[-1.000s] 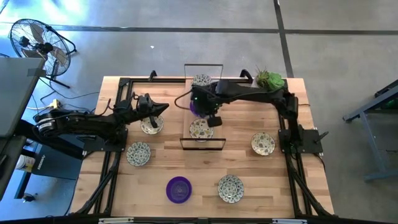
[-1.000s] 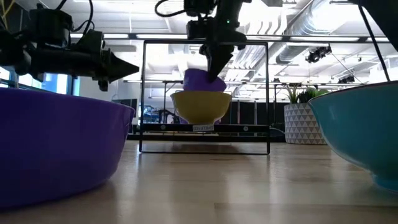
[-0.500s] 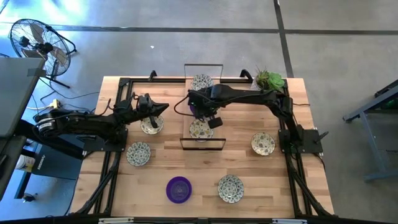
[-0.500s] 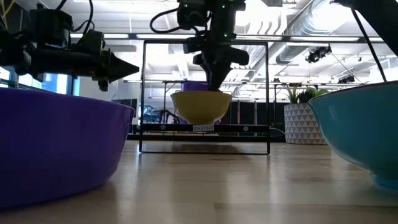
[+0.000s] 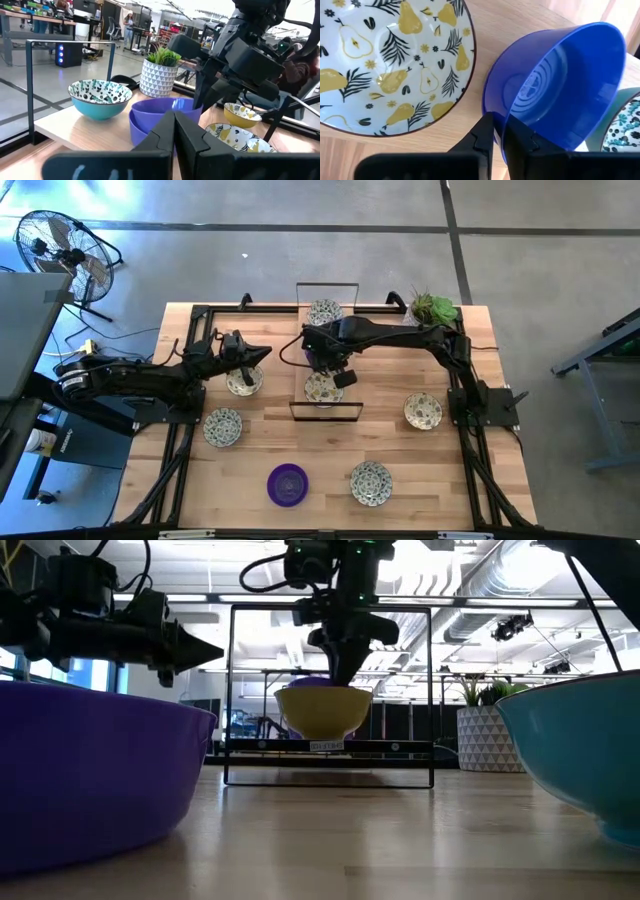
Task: Pick & Place Mini bowls
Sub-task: Stack the right violet bowl on top of the violet bowl on the shelf, then stack the left yellow patterned bowl on top of the yellow patterned bowl on the shelf
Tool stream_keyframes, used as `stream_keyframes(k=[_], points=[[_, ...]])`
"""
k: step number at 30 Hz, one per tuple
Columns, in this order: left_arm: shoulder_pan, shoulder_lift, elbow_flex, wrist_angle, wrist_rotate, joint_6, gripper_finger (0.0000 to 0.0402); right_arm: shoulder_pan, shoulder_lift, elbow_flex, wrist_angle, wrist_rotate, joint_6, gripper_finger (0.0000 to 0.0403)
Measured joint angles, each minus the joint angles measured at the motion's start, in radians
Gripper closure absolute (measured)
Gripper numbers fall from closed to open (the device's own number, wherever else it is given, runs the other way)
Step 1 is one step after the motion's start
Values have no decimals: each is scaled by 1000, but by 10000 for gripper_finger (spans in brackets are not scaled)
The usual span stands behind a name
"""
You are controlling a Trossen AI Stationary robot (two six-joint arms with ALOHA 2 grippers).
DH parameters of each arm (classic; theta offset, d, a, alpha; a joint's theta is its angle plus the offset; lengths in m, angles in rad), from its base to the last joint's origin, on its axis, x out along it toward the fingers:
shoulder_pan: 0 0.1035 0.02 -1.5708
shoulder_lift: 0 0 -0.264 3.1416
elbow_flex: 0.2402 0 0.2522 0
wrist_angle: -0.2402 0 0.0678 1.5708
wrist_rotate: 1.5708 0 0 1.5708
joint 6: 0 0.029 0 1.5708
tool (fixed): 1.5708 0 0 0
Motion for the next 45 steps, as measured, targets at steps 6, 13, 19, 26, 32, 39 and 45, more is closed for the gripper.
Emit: stream_keyframes(k=[6,13,19,26,32,39,45], points=[[0,0,0,0,0,0,401,-4,0,0,2,1,3,392],[0,0,0,0,1,0,401,-10,0,0,10,-21,2,399],[0,0,0,0,3,0,401,-9,25,0,2,-29,-1,392],[-2,0,0,-1,3,1,401,-5,32,0,24,37,-9,374],[-1,0,0,-9,3,4,401,-4,31,0,23,21,3,312],[-1,0,0,-17,3,10,401,-4,30,45,-68,-10,84,283],[-2,0,0,-38,11,19,401,2,-17,12,-99,-13,130,345]])
